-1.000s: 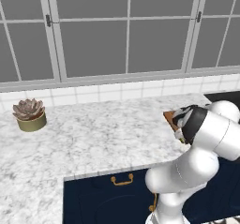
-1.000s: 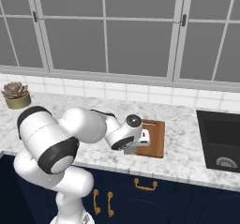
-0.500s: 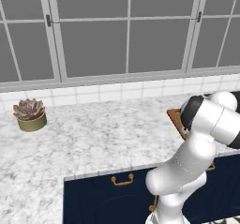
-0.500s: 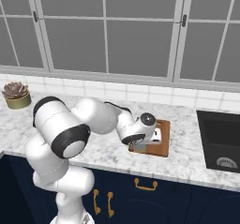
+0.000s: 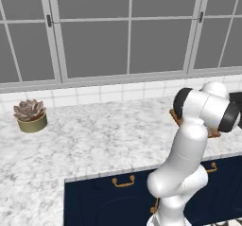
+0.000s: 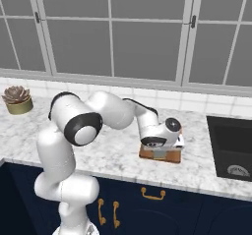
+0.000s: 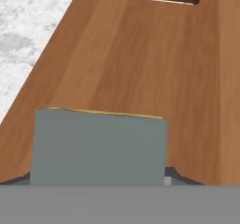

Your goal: Pick up the sponge from the counter and clean the cutting board by briefly scrubbing or pressing down on the cutting board. Once finished, release the sponge.

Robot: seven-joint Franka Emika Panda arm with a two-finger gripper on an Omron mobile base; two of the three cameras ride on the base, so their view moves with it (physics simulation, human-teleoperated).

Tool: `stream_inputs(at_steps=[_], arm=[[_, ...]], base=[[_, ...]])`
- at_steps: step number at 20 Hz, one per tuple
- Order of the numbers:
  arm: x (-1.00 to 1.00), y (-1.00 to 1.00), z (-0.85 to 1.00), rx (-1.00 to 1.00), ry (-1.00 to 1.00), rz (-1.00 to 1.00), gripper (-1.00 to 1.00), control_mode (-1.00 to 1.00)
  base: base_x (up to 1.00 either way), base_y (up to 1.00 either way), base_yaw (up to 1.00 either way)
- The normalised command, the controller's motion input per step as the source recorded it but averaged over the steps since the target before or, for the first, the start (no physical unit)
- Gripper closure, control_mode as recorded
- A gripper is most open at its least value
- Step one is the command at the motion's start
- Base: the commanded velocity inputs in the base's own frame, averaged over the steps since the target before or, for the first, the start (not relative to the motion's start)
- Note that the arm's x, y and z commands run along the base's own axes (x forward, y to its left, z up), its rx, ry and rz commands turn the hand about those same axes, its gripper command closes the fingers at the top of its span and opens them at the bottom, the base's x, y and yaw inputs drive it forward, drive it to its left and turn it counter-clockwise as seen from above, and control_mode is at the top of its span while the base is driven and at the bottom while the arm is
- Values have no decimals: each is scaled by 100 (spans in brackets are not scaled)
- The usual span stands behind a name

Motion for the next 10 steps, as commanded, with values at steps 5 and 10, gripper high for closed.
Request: stream_inputs(at_steps=[5,10], arm=[[2,-59,-23,0,0,5,100,-100],[-8,-58,-8,-1,-3,15,100,-100]], base=[[0,0,0],[0,0,0]])
